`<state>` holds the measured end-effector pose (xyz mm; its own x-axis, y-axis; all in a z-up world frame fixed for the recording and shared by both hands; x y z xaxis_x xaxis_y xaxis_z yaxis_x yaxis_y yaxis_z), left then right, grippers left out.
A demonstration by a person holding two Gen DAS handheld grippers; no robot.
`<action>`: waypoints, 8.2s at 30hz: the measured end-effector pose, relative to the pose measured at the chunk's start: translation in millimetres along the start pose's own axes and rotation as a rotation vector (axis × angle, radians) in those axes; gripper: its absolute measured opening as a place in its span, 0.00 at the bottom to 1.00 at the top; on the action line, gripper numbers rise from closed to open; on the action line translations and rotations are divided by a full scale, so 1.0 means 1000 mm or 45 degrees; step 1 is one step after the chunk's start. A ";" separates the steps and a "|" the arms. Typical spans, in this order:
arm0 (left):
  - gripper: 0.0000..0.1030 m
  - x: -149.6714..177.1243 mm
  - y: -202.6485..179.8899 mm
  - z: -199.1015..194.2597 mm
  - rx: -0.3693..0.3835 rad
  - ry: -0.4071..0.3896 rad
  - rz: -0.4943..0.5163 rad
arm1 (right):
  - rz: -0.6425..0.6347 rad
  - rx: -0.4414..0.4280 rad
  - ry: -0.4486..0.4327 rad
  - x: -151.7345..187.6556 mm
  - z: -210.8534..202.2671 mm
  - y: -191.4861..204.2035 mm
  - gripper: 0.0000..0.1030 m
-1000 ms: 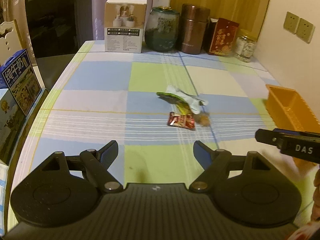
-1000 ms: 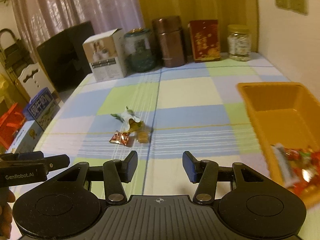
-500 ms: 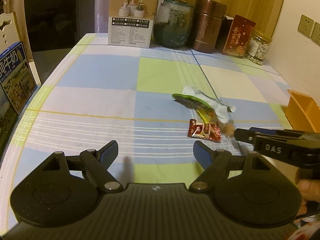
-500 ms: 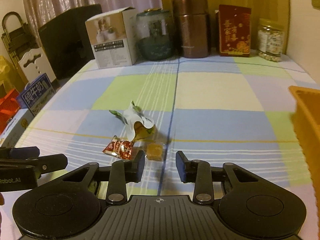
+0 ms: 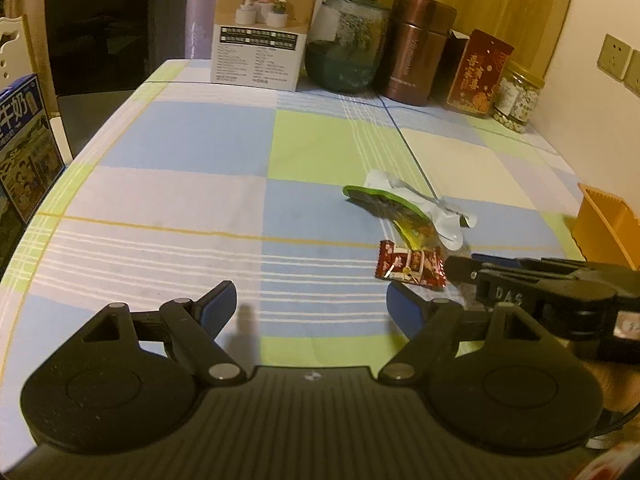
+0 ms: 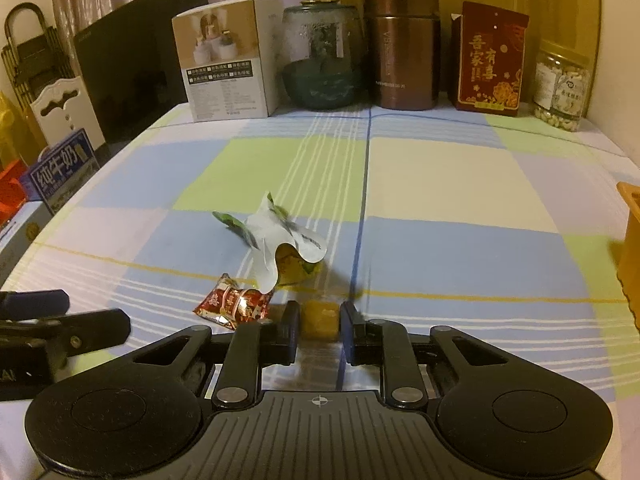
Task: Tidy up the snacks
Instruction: 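Grasp the yellow cube candy with the right gripper while the left grasps the brown-red packet, then lift both held snacks and carry them toward the orange tray, then lower the brown-red packet with the left gripper while the right lowers the yellow cube candy into the tray, then open both grippers to release the snacks into the orange tray, then withdraw both open grippers from the tray toward the white-green packet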
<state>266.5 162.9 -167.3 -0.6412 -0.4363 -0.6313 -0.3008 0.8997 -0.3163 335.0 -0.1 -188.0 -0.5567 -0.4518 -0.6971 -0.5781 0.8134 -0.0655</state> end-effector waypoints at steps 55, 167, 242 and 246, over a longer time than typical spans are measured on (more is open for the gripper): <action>0.32 0.060 -0.084 -0.095 0.060 0.012 0.079 | 0.162 0.075 -0.050 0.040 -0.172 -0.021 0.20; 0.32 0.094 -0.361 -0.051 0.391 0.162 0.387 | 0.356 0.406 -0.066 0.089 -0.270 -0.258 0.20; 0.65 0.108 -0.210 -0.169 0.254 0.072 0.192 | 0.465 0.329 -0.043 0.116 -0.340 -0.144 0.51; 0.65 0.105 -0.191 -0.177 0.224 0.055 0.170 | 0.446 0.312 -0.036 0.115 -0.339 -0.131 0.51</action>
<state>131.5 -52.8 -48.1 -0.6978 -0.3089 -0.6463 -0.0858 0.9318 -0.3527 144.2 -282.8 -17.0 -0.6754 -0.1254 -0.7268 -0.1962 0.9805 0.0132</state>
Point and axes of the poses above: each gripper's, at about its wrist camera, not at the fingertips, and z roughly the way its jaws point, y to its left, x to its underside, the point moved 6 cm from there along z, roughly the way its jaws point, and after that the axes turned 14 degrees about -z, right-handed, at the moved point
